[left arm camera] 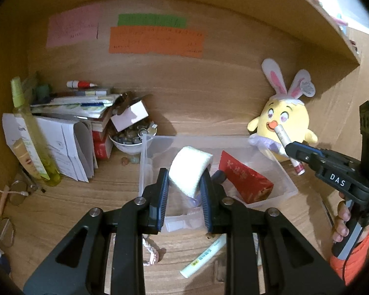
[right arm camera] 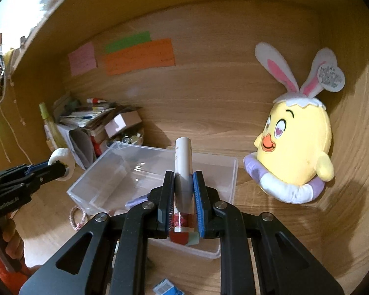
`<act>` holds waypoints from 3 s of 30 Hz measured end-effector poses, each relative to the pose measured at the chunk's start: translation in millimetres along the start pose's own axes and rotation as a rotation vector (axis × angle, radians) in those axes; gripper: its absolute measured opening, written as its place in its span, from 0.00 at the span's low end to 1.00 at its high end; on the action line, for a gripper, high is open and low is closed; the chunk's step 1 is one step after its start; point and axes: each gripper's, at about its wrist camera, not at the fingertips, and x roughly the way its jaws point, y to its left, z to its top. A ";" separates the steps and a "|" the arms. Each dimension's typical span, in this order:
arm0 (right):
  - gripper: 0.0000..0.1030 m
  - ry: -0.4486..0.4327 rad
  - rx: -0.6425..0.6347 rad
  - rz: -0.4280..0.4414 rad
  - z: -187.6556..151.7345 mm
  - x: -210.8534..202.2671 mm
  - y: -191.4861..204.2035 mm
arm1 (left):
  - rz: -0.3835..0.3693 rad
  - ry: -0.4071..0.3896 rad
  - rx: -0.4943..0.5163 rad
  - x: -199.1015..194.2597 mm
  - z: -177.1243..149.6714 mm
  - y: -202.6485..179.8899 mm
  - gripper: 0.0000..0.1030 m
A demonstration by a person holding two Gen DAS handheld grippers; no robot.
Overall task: Organize objects
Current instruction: 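Lower the lip balm and tape roll into the clear box and release, then reach the right gripper to the blue Max card box and grasp it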
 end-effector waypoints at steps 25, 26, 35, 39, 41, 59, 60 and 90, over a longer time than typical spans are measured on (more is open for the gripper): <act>0.14 0.162 -0.028 -0.093 -24.2 61.7 -7.5 | 0.003 0.169 -0.014 75.4 -22.2 4.9 0.24; 0.14 0.165 -0.027 -0.092 -24.8 62.3 -6.9 | 0.011 0.167 -0.007 75.4 -22.5 3.4 0.24; 0.15 0.173 -0.028 -0.094 -26.5 64.6 -4.6 | 0.019 0.164 0.047 74.8 -25.7 -8.1 0.27; 0.36 0.161 -0.028 -0.096 -25.2 61.1 -4.8 | 0.012 0.148 0.050 70.1 -25.5 -8.9 0.39; 0.42 0.141 -0.032 -0.104 -24.5 56.8 -4.3 | 0.007 0.134 0.050 66.4 -24.9 -8.9 0.45; 0.78 0.067 -0.064 -0.066 -23.6 11.2 5.5 | -0.034 0.087 0.029 20.3 -20.3 -6.6 0.81; 0.79 0.064 -0.068 -0.065 -24.8 8.0 6.8 | -0.034 0.086 0.029 17.0 -20.5 -5.6 0.82; 0.81 0.311 -0.108 -0.044 -110.2 9.1 -2.7 | 0.113 0.269 0.034 20.1 -86.4 47.7 0.93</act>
